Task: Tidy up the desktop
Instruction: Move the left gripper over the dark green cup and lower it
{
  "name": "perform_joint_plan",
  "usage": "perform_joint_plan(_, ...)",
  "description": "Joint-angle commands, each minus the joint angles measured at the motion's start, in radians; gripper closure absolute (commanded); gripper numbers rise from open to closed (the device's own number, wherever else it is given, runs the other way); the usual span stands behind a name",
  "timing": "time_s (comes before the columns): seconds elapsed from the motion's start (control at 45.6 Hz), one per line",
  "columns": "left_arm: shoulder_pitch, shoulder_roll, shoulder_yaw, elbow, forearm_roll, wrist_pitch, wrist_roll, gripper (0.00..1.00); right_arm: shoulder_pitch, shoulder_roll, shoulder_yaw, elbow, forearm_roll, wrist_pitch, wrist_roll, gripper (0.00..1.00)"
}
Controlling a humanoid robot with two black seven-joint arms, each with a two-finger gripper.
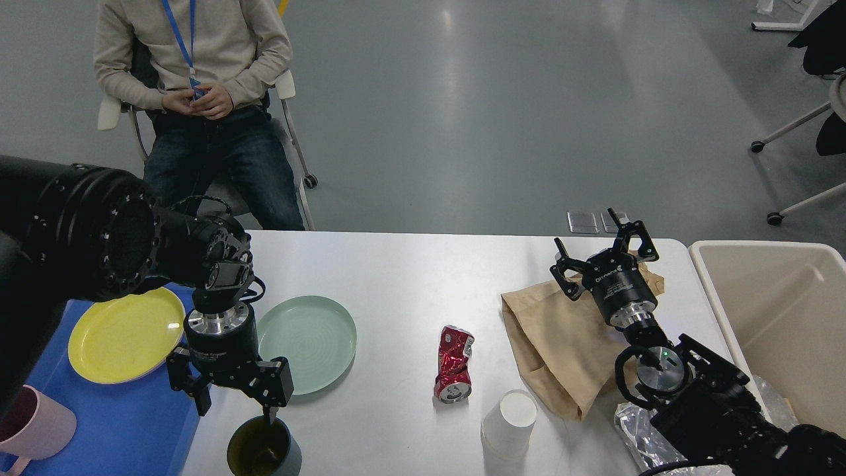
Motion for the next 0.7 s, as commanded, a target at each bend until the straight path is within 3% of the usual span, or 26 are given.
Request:
perform_joint_plan(0.0,0.020,-0.004,0.004,0.003,0.004,0.000,0.000,0.03,0.001,0.000,0.000,0.000,0.000,0.000,0.000,0.00)
perform_joint_plan(0.417,0.089,-0.006,0.001,0.077,0.005,0.000,0.002,0.04,0.001,0.000,0.000,0.000,-0.002,0.000,0.000,0.00)
perform_joint_plan(0.68,0.120,-0.006,-0.005,0.114,0.004,0.000,0.002,0.16,0.001,0.000,0.000,0.000,0.000,0.000,0.001,0.00)
